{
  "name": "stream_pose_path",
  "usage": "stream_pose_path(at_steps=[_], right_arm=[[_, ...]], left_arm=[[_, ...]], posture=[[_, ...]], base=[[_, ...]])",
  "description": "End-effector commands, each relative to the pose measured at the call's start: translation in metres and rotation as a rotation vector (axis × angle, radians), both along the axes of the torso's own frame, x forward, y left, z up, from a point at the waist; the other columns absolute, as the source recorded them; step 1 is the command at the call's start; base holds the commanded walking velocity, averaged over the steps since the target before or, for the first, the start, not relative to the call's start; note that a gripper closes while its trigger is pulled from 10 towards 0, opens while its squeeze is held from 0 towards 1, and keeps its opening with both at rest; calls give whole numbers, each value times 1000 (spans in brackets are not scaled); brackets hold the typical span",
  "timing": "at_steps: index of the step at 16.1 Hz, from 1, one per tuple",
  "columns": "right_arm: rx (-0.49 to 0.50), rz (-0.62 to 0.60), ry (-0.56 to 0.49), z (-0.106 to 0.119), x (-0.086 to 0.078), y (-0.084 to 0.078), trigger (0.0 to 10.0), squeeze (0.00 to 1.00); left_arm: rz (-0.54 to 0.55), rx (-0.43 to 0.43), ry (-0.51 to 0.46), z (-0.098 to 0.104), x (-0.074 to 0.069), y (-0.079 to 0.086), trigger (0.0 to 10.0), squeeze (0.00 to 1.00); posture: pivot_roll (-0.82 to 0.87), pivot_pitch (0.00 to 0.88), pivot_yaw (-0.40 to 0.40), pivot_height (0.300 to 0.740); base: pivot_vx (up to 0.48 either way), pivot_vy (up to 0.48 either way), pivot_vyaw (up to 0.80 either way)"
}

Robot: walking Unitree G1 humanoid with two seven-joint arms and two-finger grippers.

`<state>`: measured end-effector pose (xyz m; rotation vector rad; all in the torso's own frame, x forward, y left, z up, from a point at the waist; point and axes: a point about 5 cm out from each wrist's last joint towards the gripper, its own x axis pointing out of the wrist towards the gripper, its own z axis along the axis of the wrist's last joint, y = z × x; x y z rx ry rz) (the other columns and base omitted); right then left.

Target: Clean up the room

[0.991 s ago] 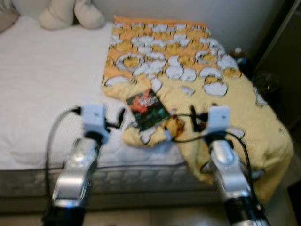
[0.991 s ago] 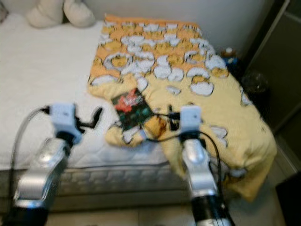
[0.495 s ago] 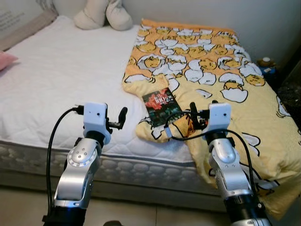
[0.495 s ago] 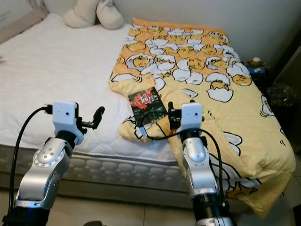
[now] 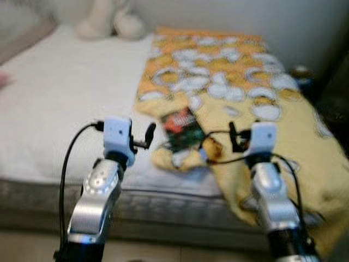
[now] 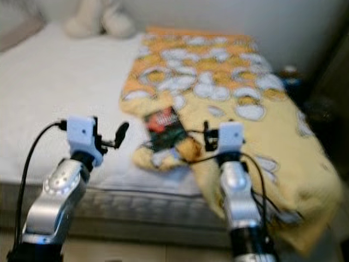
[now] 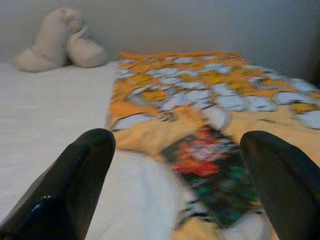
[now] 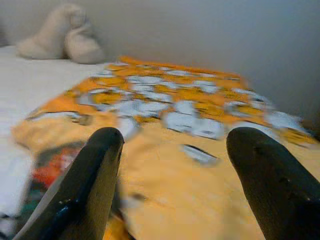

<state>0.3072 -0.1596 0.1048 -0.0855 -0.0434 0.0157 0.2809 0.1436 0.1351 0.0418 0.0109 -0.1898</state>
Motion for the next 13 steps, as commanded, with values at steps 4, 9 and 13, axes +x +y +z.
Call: stream_pose_path(at_steps=[4,9,13], right_arm=[[13,29,-15,13,16,5,10000,0],[54,-14,7,19,39,-1,10000,0],[75,-29,23,27,57,-5,10000,0]], left_arm=[[13,33,-14,5,-1,6,10000,0],[27,45,-3,6,-6,13,10000,0],[4,86,5,10,-7,17,10000,0]], posture=[[81,0,-28,723],[112,0,-15,723],[148,13,-4,723]], base=[[0,302,0],[0,0,0],[0,0,0]])
